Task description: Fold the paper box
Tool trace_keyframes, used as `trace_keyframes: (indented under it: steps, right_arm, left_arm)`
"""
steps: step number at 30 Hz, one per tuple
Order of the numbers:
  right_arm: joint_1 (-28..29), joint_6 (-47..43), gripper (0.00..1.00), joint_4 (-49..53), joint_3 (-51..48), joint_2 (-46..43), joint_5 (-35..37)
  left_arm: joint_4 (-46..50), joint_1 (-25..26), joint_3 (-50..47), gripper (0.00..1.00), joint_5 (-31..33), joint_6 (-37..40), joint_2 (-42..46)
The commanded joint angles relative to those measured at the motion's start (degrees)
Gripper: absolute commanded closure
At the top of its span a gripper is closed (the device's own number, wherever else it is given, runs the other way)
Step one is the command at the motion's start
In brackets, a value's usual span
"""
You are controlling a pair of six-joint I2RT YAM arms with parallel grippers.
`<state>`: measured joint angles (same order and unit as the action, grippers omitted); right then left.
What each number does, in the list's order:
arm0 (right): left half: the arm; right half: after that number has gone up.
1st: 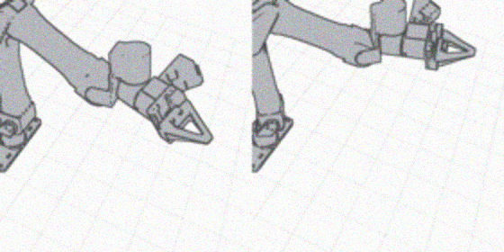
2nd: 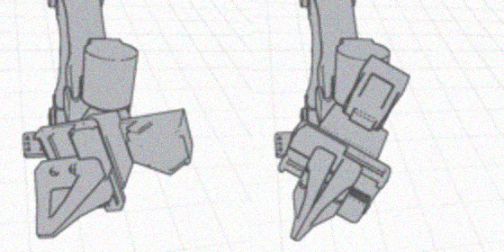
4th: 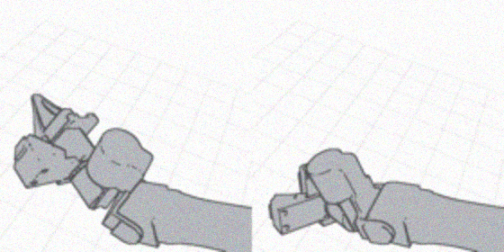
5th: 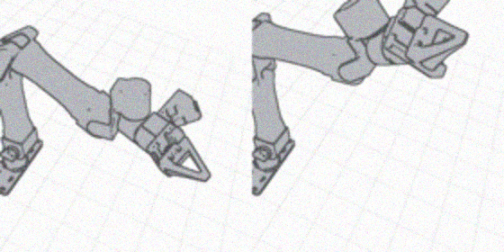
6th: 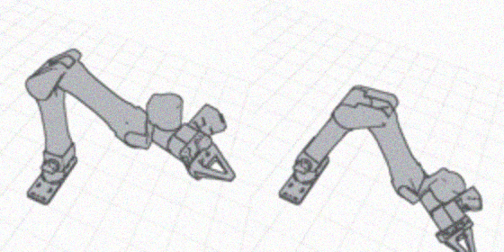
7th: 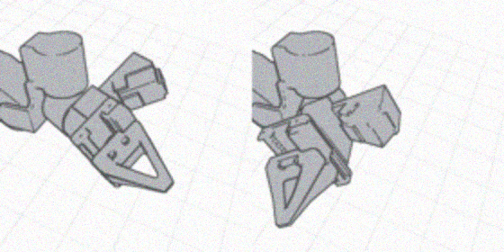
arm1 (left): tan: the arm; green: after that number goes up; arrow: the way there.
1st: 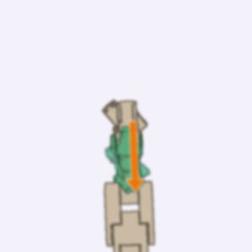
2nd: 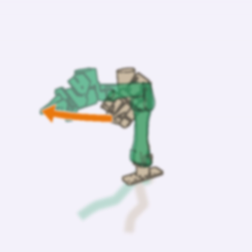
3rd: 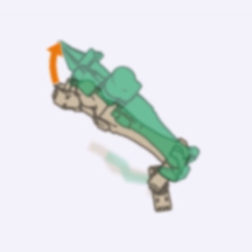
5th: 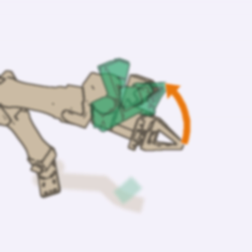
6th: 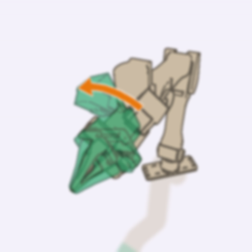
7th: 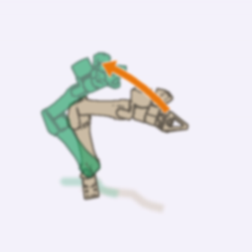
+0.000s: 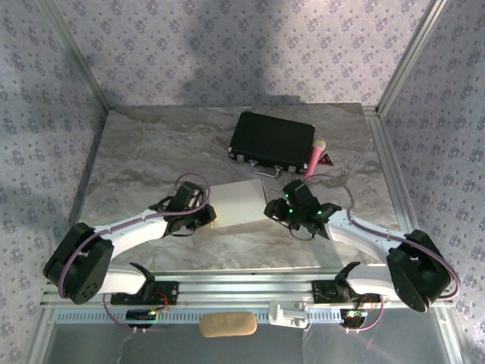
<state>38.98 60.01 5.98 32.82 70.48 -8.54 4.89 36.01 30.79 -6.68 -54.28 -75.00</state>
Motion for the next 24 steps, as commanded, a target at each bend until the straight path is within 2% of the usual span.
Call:
trace_keyframes:
  steps: [1,7,10,12,18,21,24]
  right_arm:
    - [1.94,3.61,0.55,-6.7,-3.07,-1.35,0.86]
    - [3.76,7.64,0.55,-15.75,-8.78,-3.02,3.34]
    - [1.02,3.46,0.54,-12.22,-8.4,-6.62,5.04]
    - [-2.21,-2.8,0.49,-10.3,-6.93,-8.06,4.13]
    - [-13.53,-17.88,0.38,-9.07,-1.31,-1.17,-11.49]
    - [-15.9,-23.39,0.36,-11.47,1.74,5.37,-20.86]
    - [-16.05,-27.65,0.34,-13.74,4.75,11.12,-26.83]
  left_arm:
    - [2.02,-0.33,-1.89,0.87,-0.04,-0.25,-0.13]
    - [1.45,-0.64,-2.5,0.94,-0.44,-0.55,-0.04]
    - [1.88,-1.19,-2.74,0.98,-0.83,0.21,-0.14]
    - [1.76,-1.91,-2.97,1.0,-1.66,1.11,-0.14]
    - [-0.29,-4.91,-4.75,1.0,-4.62,3.71,0.32]
    - [-0.99,-6.22,-5.63,1.0,-5.68,5.1,0.3]
    - [-1.99,-7.41,-6.58,1.0,-6.69,5.87,-0.18]
